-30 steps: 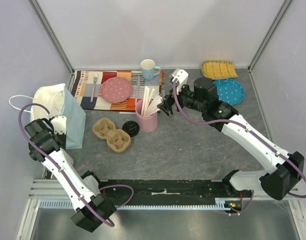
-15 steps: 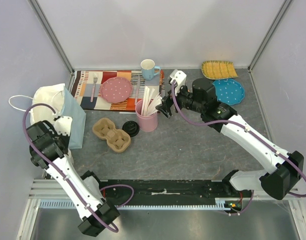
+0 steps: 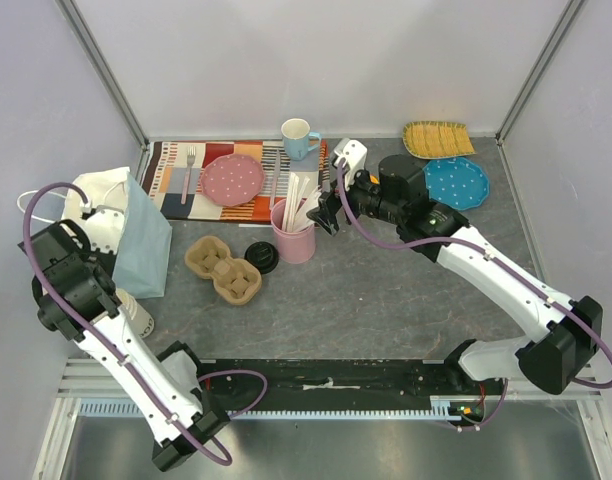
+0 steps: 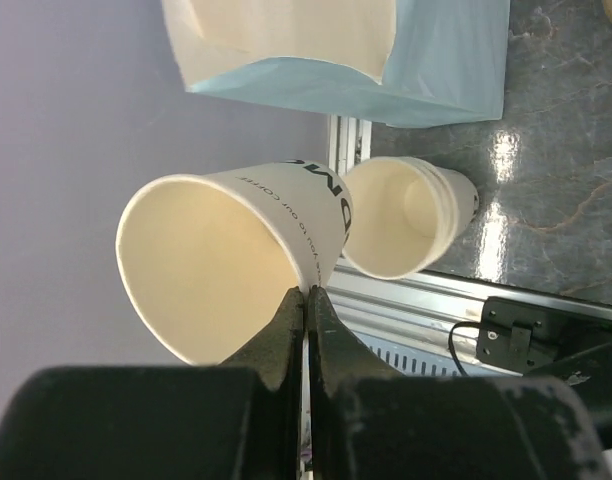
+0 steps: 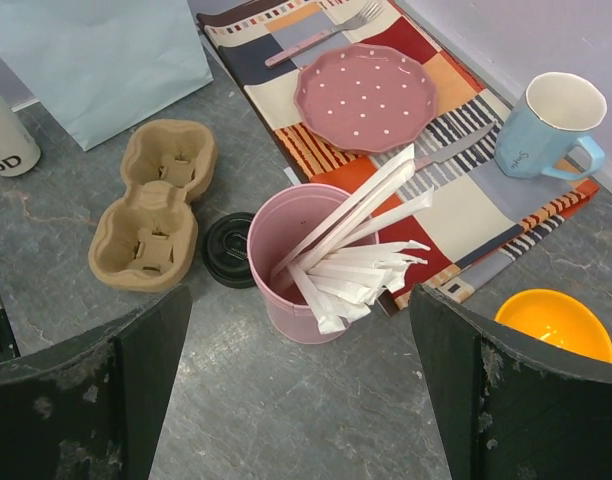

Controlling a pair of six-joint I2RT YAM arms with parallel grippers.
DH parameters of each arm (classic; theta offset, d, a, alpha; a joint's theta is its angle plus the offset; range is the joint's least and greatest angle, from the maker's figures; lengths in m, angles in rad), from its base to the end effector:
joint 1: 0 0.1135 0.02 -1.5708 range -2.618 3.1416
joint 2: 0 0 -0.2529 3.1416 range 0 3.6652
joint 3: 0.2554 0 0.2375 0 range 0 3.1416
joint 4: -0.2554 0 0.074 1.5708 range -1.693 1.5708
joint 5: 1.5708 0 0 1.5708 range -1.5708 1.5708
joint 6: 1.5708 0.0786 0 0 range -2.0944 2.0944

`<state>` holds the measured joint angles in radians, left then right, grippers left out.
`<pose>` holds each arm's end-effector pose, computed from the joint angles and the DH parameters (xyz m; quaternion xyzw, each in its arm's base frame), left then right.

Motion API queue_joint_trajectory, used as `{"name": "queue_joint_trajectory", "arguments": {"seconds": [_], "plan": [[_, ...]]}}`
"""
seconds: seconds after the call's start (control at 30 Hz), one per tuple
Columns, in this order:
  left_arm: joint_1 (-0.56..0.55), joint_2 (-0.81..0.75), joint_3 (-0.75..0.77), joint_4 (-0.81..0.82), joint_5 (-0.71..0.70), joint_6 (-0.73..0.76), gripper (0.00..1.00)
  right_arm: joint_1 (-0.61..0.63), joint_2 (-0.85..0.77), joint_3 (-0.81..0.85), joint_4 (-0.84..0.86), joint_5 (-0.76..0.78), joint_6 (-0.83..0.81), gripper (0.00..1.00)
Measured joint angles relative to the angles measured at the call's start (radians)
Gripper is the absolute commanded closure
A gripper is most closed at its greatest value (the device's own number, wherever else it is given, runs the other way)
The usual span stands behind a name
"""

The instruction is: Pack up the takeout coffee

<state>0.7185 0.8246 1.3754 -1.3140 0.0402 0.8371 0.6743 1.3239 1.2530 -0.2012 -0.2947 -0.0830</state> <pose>0.0946 0.0786 0.3652 0.0624 0.9173 0.2625 0.2928 0.2477 0.2272 0.3622 -0.3737 0.6992 0.2861 0.5381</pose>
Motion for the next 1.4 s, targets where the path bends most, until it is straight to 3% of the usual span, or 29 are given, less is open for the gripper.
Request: {"name": "queue_joint_trajectory", "arguments": {"seconds": [0.27, 0.53, 0.73, 0.93, 1.07, 1.27, 1.33, 1.4], "plan": [[-0.003, 0.07, 0.254, -0.044, 0.028, 0.012, 0.98, 0.008, 0.002, 0.02, 0.006, -0.005, 0.009, 0.02], [-0.005, 0.152, 0.571, -0.045, 0.204, 0.015, 0.98, 0.009, 0.01, 0.056, 0.011, 0.027, 0.069, 0.02], [-0.006, 0.175, 0.711, -0.041, 0.523, -0.016, 0.98, 0.008, 0.049, 0.127, -0.015, 0.156, 0.14, 0.02], [-0.008, 0.189, 0.679, -0.042, 0.879, -0.111, 0.98, -0.066, 0.063, 0.162, -0.074, 0.305, 0.229, 0.02], [-0.008, 0.228, 0.662, -0.045, 1.006, -0.164, 0.98, -0.142, 0.063, 0.162, -0.103, 0.348, 0.271, 0.02], [-0.056, 0.286, 0.671, -0.045, 1.018, -0.203, 0.98, -0.183, 0.063, 0.163, -0.122, 0.369, 0.301, 0.02], [-0.147, 0.311, 0.671, -0.035, 0.955, -0.227, 0.98, -0.183, 0.064, 0.166, -0.124, 0.365, 0.308, 0.02], [-0.313, 0.341, 0.666, -0.014, 0.835, -0.256, 0.98, -0.183, 0.067, 0.172, -0.125, 0.36, 0.312, 0.02]]}}
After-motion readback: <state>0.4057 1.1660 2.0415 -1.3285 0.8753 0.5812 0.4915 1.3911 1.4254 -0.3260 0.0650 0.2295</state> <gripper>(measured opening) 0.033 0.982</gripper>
